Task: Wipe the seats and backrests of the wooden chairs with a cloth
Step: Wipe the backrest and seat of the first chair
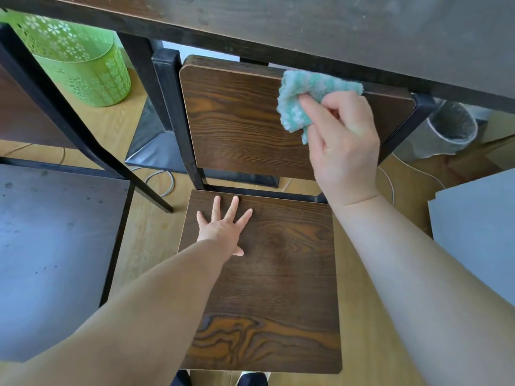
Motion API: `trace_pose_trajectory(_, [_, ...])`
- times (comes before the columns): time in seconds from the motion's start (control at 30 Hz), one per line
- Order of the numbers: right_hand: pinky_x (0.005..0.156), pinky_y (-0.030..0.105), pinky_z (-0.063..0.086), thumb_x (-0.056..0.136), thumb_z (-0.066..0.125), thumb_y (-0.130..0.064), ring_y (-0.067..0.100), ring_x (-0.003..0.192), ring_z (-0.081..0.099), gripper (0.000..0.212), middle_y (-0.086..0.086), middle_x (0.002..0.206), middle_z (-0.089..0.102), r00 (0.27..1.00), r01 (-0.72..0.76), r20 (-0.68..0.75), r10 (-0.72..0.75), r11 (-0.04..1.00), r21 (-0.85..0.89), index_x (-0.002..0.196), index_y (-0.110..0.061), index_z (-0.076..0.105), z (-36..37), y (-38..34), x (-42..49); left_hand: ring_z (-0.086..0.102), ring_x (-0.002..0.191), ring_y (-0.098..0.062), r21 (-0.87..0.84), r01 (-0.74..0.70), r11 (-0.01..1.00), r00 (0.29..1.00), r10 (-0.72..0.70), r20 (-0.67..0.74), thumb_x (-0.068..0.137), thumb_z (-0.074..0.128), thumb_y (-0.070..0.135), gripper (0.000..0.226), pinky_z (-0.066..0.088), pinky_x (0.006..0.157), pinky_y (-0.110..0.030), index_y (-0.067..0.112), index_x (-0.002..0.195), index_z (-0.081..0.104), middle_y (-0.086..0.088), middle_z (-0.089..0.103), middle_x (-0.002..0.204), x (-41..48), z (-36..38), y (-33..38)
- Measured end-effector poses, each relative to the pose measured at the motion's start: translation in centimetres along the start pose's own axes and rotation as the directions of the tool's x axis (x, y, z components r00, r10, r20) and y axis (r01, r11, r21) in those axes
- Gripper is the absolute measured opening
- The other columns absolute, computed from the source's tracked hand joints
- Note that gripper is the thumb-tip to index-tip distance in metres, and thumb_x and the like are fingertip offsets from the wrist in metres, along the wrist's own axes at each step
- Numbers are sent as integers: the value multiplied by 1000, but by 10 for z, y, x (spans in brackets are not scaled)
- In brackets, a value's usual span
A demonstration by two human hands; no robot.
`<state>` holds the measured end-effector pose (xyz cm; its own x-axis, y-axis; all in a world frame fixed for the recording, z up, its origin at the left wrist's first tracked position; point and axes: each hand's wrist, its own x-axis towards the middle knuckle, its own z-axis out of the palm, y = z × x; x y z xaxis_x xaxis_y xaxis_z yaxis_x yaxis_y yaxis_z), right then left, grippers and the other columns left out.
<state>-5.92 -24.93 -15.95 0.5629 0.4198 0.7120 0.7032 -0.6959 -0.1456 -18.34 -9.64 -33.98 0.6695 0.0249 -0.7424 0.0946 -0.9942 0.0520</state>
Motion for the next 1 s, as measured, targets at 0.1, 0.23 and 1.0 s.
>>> trace_pose_trajectory(0.1, [76,23,49,102,48,-23,26,86,59,31,12,94,66,999,40,30,-39,999,-12,115,-8,72,12,2,-9,-33,143,-42,3,8,1000,1000,-8,8,89,64,54,110,4,113,-73,42,150,-25,1,-37,158,4,2,1])
trace_pose_trajectory(0.23, [71,29,53,95,63,-12,26,81,55,19,9,89,64,991,66,118,-66,998,1,112,-9,72,33,2,-38,-34,142,-42,3,21,1000,999,-21,29,89,65,52,111,3,113,-74,42,150,-27,0,-38,157,5,4,2])
trace_pose_trajectory(1.0, [68,29,47,104,43,-15,21,78,49,34,10,83,61,976,-167,167,143,976,143,101,-1,75,4,-4,-72,-35,141,-44,20,38,999,998,-39,57,90,63,53,110,3,111,-76,41,148,-30,-1,-43,155,11,8,2])
